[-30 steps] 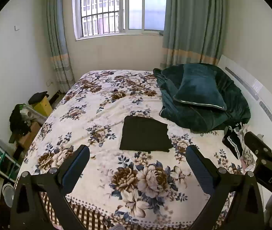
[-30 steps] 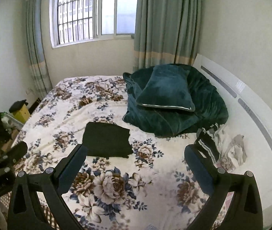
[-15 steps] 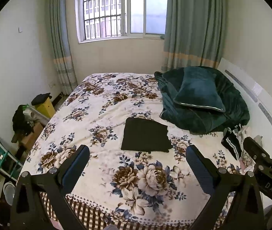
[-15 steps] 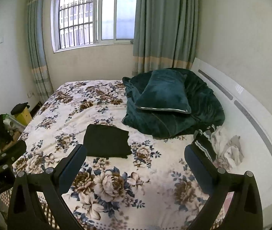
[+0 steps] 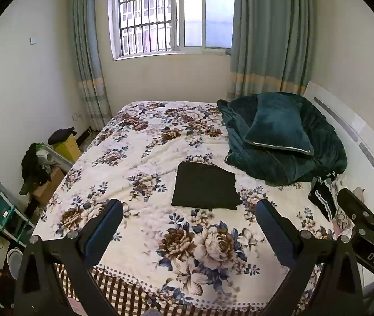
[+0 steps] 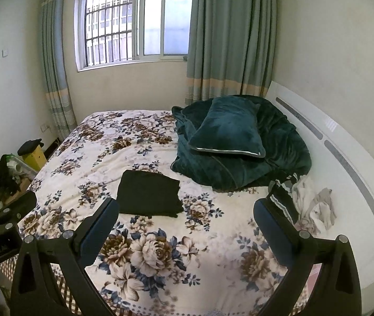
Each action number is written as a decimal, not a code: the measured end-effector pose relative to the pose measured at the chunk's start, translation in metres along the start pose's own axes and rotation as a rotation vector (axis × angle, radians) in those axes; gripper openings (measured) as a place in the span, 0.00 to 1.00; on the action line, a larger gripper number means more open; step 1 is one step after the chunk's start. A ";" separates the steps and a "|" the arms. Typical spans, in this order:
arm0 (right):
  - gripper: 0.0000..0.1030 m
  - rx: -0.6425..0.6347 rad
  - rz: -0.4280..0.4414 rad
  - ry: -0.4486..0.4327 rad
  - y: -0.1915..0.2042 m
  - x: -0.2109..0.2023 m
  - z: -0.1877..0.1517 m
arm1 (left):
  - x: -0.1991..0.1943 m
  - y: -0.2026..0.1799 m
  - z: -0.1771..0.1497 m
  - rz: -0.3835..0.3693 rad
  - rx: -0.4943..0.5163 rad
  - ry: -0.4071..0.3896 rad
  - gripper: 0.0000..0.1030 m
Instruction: Fold small clothes
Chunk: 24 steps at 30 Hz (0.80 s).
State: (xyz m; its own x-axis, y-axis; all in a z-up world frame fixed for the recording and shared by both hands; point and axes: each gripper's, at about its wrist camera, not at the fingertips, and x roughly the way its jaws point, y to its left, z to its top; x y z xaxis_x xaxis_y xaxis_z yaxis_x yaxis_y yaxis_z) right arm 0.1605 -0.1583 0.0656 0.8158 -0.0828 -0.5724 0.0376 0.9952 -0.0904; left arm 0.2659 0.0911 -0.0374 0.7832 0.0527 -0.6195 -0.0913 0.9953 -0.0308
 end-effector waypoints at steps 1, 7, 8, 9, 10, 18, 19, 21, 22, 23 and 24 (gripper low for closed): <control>1.00 0.001 0.000 -0.001 0.000 0.000 0.000 | 0.000 0.000 0.000 0.002 -0.001 0.000 1.00; 1.00 -0.004 0.010 0.004 -0.002 0.002 0.000 | 0.000 0.002 -0.001 0.003 -0.002 0.007 1.00; 1.00 0.001 0.010 0.004 -0.002 0.001 -0.001 | 0.001 0.003 -0.001 0.003 -0.003 0.008 1.00; 1.00 -0.001 0.011 0.004 -0.002 0.001 -0.001 | 0.000 0.003 -0.001 0.005 -0.004 0.008 1.00; 1.00 -0.002 0.010 0.003 -0.003 0.001 -0.002 | 0.000 0.003 -0.001 0.003 -0.005 0.009 1.00; 1.00 0.000 0.014 0.005 -0.003 0.000 -0.004 | -0.001 0.004 -0.001 0.003 -0.005 0.010 1.00; 1.00 -0.001 0.017 0.006 -0.004 0.000 -0.005 | 0.000 0.004 -0.001 0.005 -0.003 0.008 1.00; 1.00 -0.004 0.018 0.004 -0.006 0.001 -0.005 | 0.000 0.004 -0.001 0.005 -0.005 0.009 1.00; 1.00 -0.004 0.020 0.005 -0.007 0.001 -0.005 | 0.000 0.004 -0.001 0.003 -0.007 0.010 1.00; 1.00 -0.002 0.021 0.007 -0.006 0.001 -0.005 | 0.000 0.003 -0.001 0.004 -0.004 0.009 1.00; 1.00 -0.004 0.019 0.005 -0.006 0.001 -0.005 | -0.001 0.004 -0.001 0.008 -0.003 0.008 1.00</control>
State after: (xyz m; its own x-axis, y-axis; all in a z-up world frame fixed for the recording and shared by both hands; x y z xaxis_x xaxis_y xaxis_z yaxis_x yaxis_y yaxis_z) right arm 0.1587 -0.1649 0.0618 0.8135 -0.0638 -0.5780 0.0196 0.9964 -0.0823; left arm 0.2641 0.0945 -0.0382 0.7776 0.0595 -0.6260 -0.0992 0.9947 -0.0287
